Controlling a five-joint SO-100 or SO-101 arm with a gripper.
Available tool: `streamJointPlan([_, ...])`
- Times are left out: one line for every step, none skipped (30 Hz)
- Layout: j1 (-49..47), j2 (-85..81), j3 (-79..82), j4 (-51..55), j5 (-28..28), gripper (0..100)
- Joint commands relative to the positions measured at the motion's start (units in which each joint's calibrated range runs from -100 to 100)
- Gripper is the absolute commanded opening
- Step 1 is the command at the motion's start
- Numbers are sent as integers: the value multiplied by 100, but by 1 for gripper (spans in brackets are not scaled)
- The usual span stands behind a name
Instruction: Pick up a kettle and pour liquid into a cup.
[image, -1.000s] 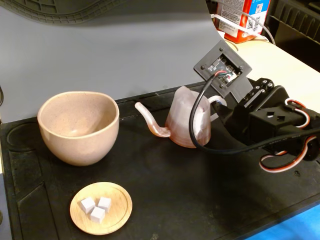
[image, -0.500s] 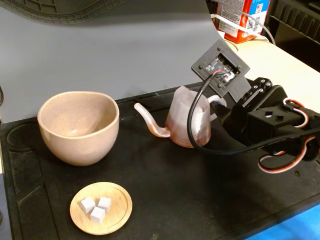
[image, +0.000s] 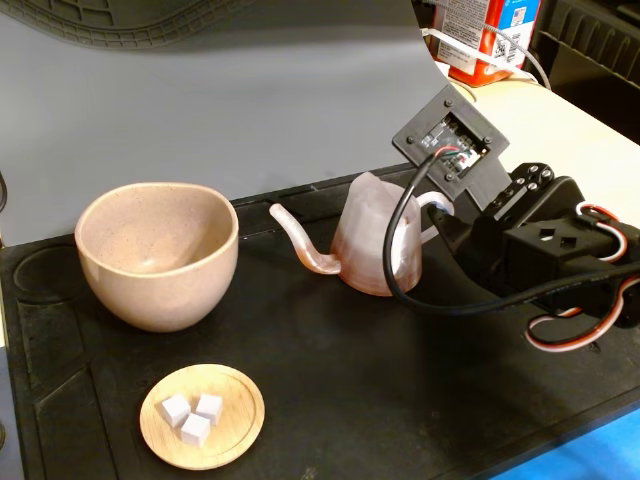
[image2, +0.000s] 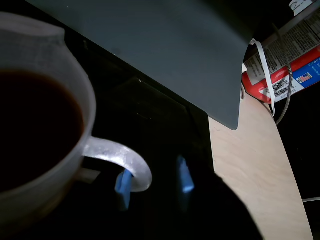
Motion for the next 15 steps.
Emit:
streamJointPlan([18, -288, -41, -113, -24, 4])
streamJointPlan([18, -288, -41, -113, -24, 2])
streamJointPlan([18, -288, -50, -113, -24, 1])
streamJointPlan([18, -288, -59, -113, -24, 1])
streamJointPlan([26, -288, -77, -113, -24, 1])
streamJointPlan([26, -288, -86, -113, -24, 1])
streamJointPlan([26, -288, -95, -113, -24, 1])
streamJointPlan([26, -288, -95, -113, -24, 1])
streamJointPlan([26, -288, -104, -113, -24, 1])
streamJointPlan([26, -271, -104, -113, -24, 1])
streamJointPlan([26, -246, -104, -113, -24, 1])
streamJointPlan([26, -237, -104, -113, -30, 1])
streamJointPlan([26, -237, -113, -113, -30, 1])
streamJointPlan([26, -229, -195, -61, -30, 1])
streamJointPlan([11, -229, -240, -44, -30, 1])
